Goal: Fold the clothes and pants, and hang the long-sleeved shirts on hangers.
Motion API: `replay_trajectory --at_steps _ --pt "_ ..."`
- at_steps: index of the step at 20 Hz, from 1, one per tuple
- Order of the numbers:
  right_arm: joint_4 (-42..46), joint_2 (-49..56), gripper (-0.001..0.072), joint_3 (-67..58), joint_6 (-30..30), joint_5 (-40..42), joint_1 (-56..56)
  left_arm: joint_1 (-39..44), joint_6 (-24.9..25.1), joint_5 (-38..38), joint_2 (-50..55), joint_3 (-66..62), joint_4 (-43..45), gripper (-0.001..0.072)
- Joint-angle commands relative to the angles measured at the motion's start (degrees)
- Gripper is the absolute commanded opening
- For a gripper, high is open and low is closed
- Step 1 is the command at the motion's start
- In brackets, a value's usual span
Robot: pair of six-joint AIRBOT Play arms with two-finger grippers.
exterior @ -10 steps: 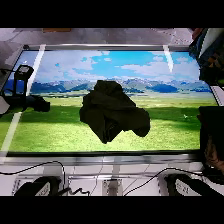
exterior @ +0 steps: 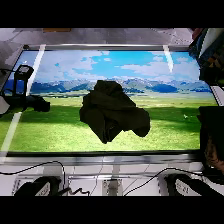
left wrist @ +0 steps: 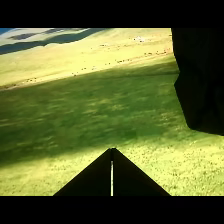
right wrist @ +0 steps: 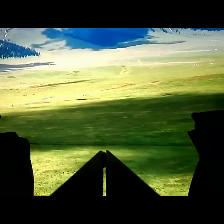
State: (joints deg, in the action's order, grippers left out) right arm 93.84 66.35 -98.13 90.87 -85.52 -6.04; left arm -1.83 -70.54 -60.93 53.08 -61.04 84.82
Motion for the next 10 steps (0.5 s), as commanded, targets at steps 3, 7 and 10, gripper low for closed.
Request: replay_trajectory --at_steps 3,7,10 --pt "-0.02 -0.04 0.0036 -0.07 0.0 -0.02 0.02 -0.04 0.02 0.02 -0.02 0.02 0.02 0.001" --pt "-0.7 -0.04 0.0037 -0.07 0.02 0.07 0.02 -0.04 0.02 0.02 -0.02 0.02 0.02 0.0011" --pt "-1.42 -0.04 0.0036 -0.07 0.02 -0.02 0.02 -0.04 0.02 0.87 0.11 0.02 0.02 0.0011"
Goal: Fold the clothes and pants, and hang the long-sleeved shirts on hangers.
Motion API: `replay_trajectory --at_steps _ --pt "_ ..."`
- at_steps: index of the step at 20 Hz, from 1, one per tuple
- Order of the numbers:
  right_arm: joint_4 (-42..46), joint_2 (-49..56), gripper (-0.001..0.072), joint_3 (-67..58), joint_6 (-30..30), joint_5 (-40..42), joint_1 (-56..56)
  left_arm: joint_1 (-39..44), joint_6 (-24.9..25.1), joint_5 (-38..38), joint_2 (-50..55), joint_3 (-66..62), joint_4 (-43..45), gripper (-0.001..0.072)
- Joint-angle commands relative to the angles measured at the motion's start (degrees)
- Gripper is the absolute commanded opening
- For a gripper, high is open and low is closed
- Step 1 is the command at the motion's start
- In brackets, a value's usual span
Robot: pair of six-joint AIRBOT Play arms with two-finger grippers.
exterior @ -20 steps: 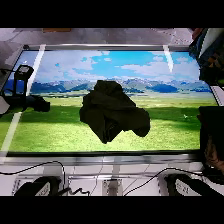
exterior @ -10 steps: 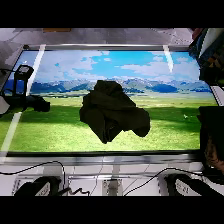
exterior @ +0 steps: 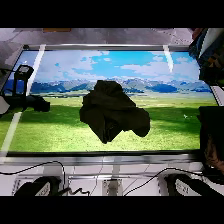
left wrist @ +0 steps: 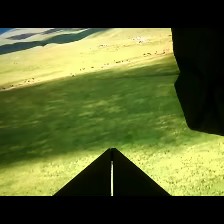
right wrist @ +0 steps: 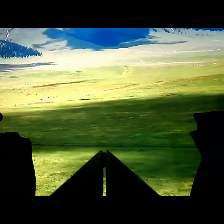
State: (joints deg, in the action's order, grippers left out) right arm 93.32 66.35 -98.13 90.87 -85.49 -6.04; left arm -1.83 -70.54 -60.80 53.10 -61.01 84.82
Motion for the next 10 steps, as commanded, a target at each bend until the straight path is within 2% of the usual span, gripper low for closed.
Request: replay_trajectory --at_steps 1,7,10 --pt "-2.43 -0.02 0.0036 -0.07 0.04 -0.07 0.02 -0.04 0.0 0.72 0.09 0.0 0.02 0.0011" --pt "-19.67 0.02 0.0036 0.92 -0.31 -4.26 0.02 -0.04 0.0 0.26 0.2 0.0 0.0 0.0011" --pt "-22.99 0.09 0.0037 1.36 -0.44 -9.2 0.09 -0.04 -0.02 -1.75 0.2 0.0 0.0 0.0011"
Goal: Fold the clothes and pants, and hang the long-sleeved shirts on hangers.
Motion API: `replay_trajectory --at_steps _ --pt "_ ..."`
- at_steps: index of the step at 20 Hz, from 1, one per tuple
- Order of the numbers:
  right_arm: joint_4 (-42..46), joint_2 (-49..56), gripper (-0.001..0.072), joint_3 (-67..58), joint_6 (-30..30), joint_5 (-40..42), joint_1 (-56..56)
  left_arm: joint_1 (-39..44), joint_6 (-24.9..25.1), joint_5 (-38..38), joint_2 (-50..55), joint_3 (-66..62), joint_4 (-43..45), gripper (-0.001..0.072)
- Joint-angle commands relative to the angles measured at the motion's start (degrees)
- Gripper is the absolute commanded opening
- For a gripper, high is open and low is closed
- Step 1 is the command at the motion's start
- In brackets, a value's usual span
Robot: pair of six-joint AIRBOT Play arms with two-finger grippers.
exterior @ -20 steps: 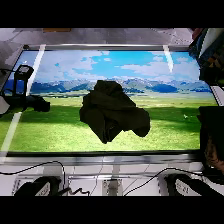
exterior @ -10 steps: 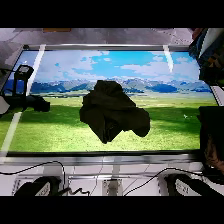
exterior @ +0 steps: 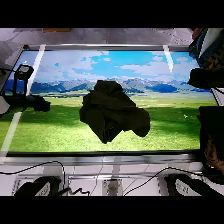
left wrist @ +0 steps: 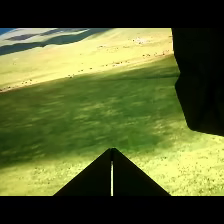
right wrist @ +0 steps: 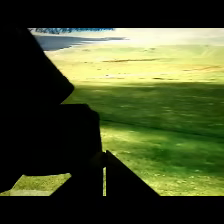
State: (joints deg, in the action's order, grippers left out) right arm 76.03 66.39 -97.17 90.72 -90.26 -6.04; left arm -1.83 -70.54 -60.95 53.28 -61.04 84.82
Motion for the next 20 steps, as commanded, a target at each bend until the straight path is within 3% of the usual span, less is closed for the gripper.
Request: replay_trajectory --at_steps 1,4,8,10,15,18,20 --pt "-5.64 0.04 0.0037 0.39 -0.28 -6.27 0.07 -0.04 -0.02 -2.95 0.02 0.02 0.0 0.0011" --pt "-5.57 -0.17 0.0037 0.39 -0.31 -9.49 0.07 -0.04 -0.02 -10.32 0.02 0.02 0.02 0.0011" --pt "-5.73 -1.03 0.0036 0.39 -3.32 -7.56 0.39 -0.04 -0.22 -18.21 0.02 0.02 -0.02 0.0011" --pt "-5.68 -1.68 0.0036 0.42 -5.18 -5.97 2.64 -0.04 -4.5 -21.31 -0.02 0.02 -1.07 0.0011" --pt "-4.52 -7.43 0.0035 4.66 -11.58 -5.35 10.21 -0.07 -6.82 -17.81 -6.56 0.02 -0.79 0.0009" --pt "-7.28 -16.59 0.0036 16.26 -13.9 -4.24 11.08 -0.07 -7.1 -14.19 -15.37 0.09 -0.87 0.0009" --pt "-6.4 -24.55 0.0036 25.94 -13.99 1.22 11.08 -0.07 -7.08 -13.62 -20.13 0.24 -0.83 0.001"
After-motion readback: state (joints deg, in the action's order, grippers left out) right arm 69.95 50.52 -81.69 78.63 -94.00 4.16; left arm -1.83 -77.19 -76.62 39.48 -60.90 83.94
